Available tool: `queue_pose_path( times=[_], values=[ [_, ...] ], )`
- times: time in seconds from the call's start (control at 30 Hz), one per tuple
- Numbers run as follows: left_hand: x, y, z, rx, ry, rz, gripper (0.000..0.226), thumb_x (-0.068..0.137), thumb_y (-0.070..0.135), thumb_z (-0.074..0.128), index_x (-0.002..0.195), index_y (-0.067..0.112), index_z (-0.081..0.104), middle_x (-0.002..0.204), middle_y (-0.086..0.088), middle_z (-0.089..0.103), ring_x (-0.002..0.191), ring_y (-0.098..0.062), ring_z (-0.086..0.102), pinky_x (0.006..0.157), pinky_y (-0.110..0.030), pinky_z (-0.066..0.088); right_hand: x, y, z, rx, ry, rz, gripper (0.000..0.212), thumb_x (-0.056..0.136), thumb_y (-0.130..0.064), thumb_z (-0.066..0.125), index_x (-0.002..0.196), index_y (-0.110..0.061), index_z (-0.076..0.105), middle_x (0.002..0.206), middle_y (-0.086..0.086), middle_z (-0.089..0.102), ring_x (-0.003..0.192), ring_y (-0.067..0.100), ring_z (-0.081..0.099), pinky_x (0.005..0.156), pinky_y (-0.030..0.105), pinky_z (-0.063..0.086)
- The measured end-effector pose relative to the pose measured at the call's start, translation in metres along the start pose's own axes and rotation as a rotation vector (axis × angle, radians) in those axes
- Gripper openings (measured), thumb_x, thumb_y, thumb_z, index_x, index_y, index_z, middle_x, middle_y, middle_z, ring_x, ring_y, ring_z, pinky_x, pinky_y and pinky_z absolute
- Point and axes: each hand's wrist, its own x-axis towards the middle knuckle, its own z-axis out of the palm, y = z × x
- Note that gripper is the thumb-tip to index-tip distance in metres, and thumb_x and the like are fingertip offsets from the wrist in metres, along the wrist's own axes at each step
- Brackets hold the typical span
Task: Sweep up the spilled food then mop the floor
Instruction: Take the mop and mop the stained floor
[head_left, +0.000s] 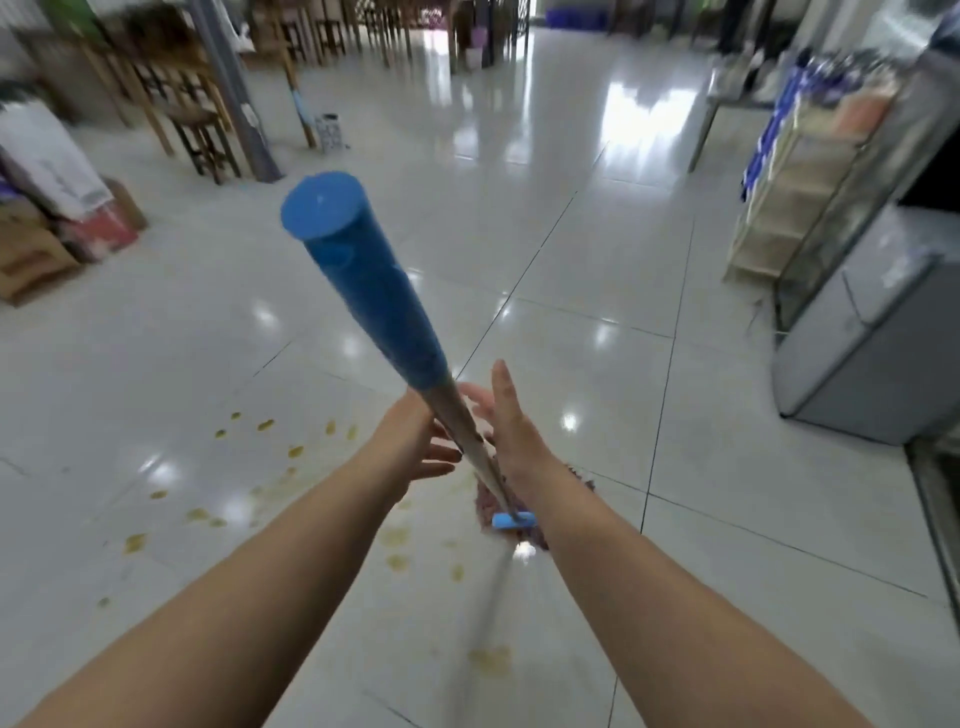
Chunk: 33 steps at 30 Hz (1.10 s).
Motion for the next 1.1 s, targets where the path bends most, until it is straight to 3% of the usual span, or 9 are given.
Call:
queue_pose_path(
  times=[0.1,0.17,0.27,0.4,0.5,0.6,0.8,1.0,1.1],
  values=[
    [0.025,0.026,0.016,-0.239,-0.079,-0.08,0.047,0.098,0.053,0.025,0.098,0.014,0.051,0.102,-0.018,0.059,0.088,-0.04,0.065,0.065,-0.038,0.058,0.003,-0.035,-0.004,0.108,0.073,-0.279,0.05,0.086,-0.067,0.03,0.111,-0.033,0.056,0.112,-0.004,0.062,0.096,-0.01,0.061,0.084,0.017,0.051],
    [0.038,0.036,0.035,-0.321,-0.122,-0.067,0.048,0.097,0.054,0.025,0.094,0.015,0.053,0.107,-0.017,0.06,0.086,-0.037,0.065,0.066,-0.038,0.059,0.0,-0.055,-0.013,0.089,0.165,-0.483,0.05,0.075,-0.075,0.039,0.105,-0.037,0.05,0.103,-0.016,0.056,0.085,-0.021,0.057,0.069,0.005,0.048],
    [0.056,0.047,0.07,-0.368,-0.19,0.034,0.05,0.096,0.056,0.026,0.092,0.019,0.058,0.113,-0.011,0.063,0.086,-0.028,0.068,0.079,-0.039,0.057,0.014,-0.073,-0.046,-0.064,0.336,-0.617,0.067,0.072,-0.075,0.049,0.121,-0.03,0.042,0.105,-0.028,0.05,0.097,-0.017,0.053,0.09,0.011,0.047],
    [0.086,0.063,0.118,-0.311,-0.281,0.166,0.05,0.095,0.057,0.025,0.109,0.022,0.058,0.119,0.002,0.059,0.094,-0.026,0.068,0.093,-0.039,0.052,0.046,-0.097,-0.121,-0.163,0.473,-0.543,0.039,0.091,-0.031,0.056,0.128,-0.019,0.05,0.098,-0.018,0.06,0.099,0.004,0.06,0.086,0.013,0.048],
    [0.117,0.079,0.157,-0.159,-0.326,0.292,0.043,0.097,0.052,0.024,0.106,0.026,0.057,0.106,0.009,0.06,0.085,-0.026,0.063,0.083,-0.034,0.053,0.064,-0.111,-0.186,-0.162,0.496,-0.489,0.016,0.087,-0.033,0.061,0.103,-0.03,0.058,0.095,-0.015,0.064,0.099,0.01,0.064,0.077,0.008,0.049],
    [0.154,0.102,0.209,-0.018,-0.335,0.409,0.041,0.098,0.046,0.025,0.094,0.027,0.061,0.098,0.003,0.062,0.074,-0.019,0.057,0.071,-0.033,0.051,0.087,-0.12,-0.254,-0.152,0.504,-0.462,0.01,0.082,-0.038,0.065,0.084,-0.034,0.057,0.095,-0.007,0.069,0.098,0.017,0.066,0.089,0.03,0.054],
    [0.222,0.133,0.326,0.086,-0.237,0.494,0.03,0.097,0.037,0.037,0.083,0.027,0.062,0.08,0.008,0.06,0.074,-0.006,0.054,0.062,-0.02,0.04,0.131,-0.134,-0.383,-0.1,0.47,-0.395,0.025,0.07,-0.05,0.064,0.078,-0.026,0.061,0.093,0.008,0.071,0.094,0.024,0.067,0.092,0.043,0.053],
    [0.285,0.159,0.418,0.114,-0.215,0.474,0.032,0.097,0.042,0.04,0.08,0.02,0.056,0.08,0.001,0.062,0.074,-0.008,0.057,0.067,-0.016,0.043,0.191,-0.138,-0.473,-0.038,0.373,-0.234,0.022,0.079,-0.052,0.06,0.079,-0.029,0.06,0.097,-0.002,0.071,0.1,0.018,0.065,0.098,0.04,0.048],
    [0.326,0.174,0.458,0.126,-0.224,0.457,0.041,0.099,0.036,0.035,0.073,0.011,0.055,0.067,-0.001,0.059,0.053,0.003,0.056,0.053,-0.004,0.041,0.226,-0.141,-0.518,-0.057,0.376,-0.202,0.023,0.082,-0.053,0.057,0.078,-0.03,0.058,0.101,0.007,0.069,0.102,0.026,0.064,0.096,0.043,0.049]
  ],
)
